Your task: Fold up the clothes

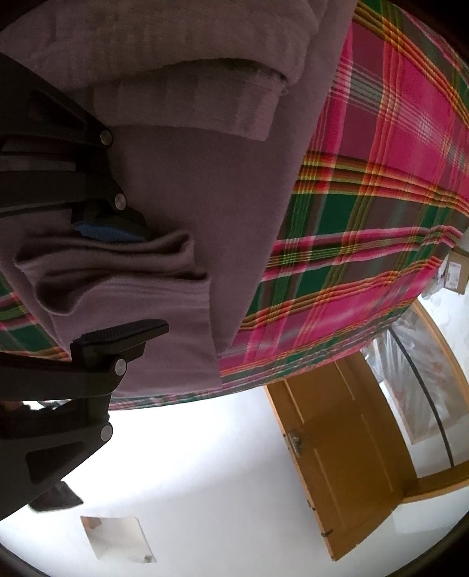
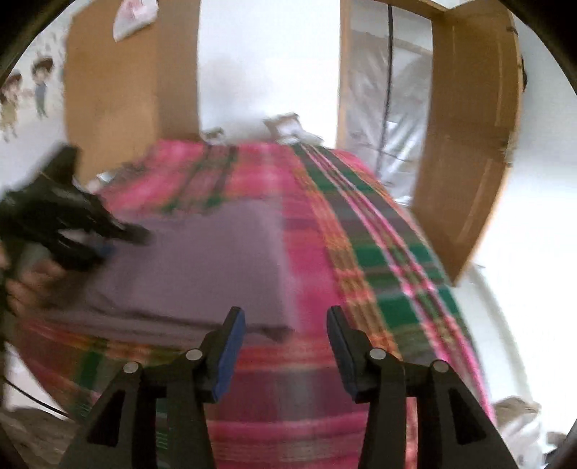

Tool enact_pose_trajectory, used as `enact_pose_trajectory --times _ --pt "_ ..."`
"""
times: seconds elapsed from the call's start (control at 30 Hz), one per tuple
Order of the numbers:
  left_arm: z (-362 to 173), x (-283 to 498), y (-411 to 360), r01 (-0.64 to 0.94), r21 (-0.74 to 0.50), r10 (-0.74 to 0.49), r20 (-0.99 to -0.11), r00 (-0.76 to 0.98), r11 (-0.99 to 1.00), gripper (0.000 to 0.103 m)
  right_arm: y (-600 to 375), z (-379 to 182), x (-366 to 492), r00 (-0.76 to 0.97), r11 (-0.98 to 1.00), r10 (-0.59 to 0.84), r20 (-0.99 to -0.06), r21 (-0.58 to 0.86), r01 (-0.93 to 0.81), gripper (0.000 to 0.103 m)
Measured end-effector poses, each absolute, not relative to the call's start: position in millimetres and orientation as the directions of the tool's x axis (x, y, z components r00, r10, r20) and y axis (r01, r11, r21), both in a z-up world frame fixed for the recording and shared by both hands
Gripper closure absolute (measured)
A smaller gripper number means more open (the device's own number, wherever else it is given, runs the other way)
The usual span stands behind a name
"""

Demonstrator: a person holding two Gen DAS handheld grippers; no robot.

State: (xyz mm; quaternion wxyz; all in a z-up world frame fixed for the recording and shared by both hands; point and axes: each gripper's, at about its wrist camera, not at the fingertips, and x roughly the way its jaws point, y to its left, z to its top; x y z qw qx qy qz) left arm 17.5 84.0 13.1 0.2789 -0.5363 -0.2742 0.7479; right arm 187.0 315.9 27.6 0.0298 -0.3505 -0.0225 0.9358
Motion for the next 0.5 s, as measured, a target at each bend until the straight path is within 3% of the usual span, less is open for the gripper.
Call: enact_pose_trajectory --times 0.5 --pt "10 19 80 -0.046 -0.733 0.717 -0.649 -0.254 -0.679 0.062 320 6 151 -0.731 -0.996 0.022 -0.682 0.045 -0.072 0.054"
